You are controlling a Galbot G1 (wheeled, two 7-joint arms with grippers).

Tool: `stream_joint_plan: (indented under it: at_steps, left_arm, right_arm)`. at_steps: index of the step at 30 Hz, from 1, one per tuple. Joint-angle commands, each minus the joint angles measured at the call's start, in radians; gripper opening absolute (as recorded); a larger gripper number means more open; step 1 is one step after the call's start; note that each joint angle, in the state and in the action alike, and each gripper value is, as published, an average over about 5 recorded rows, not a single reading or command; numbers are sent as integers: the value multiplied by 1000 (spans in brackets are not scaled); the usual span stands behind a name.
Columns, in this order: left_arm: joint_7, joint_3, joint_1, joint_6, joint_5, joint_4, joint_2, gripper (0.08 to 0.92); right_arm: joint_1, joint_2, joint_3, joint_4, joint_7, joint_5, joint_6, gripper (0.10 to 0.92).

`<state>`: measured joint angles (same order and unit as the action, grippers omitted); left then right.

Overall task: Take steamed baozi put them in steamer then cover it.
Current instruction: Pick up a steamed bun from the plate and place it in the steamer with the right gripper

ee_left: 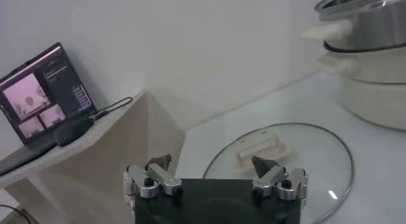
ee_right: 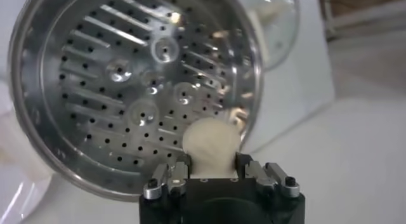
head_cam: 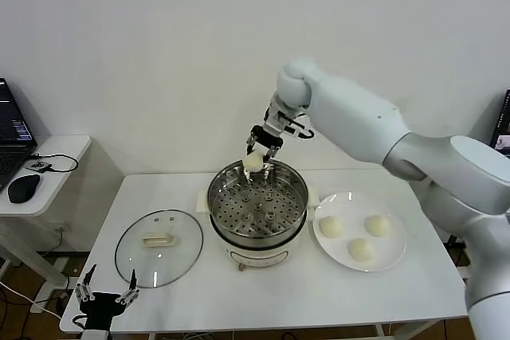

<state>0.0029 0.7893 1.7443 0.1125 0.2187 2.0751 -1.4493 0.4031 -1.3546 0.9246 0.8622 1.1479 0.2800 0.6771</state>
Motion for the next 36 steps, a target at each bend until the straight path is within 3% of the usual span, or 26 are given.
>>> stream_joint_plan:
  at_steps: [1,16,29,36]
  left_arm:
    - [2,0,1,2,-4,2,1,823]
    - [3,-8,-12,3,-12,-17,-8,823]
    - [2,-7,-18,3,-13,-30,-10,823]
    - [4,-9,-23,4,-12,-33,-13,823]
  right_arm:
    - [-37,-23,37,-17,-58,122,109,450]
    - [-89,-104,-43,-157,-102,220,114,451]
    - [-120,-114,-46,-186,-131,242,117,459]
    - [-123,-120,-51,-205,-151,248,111,573]
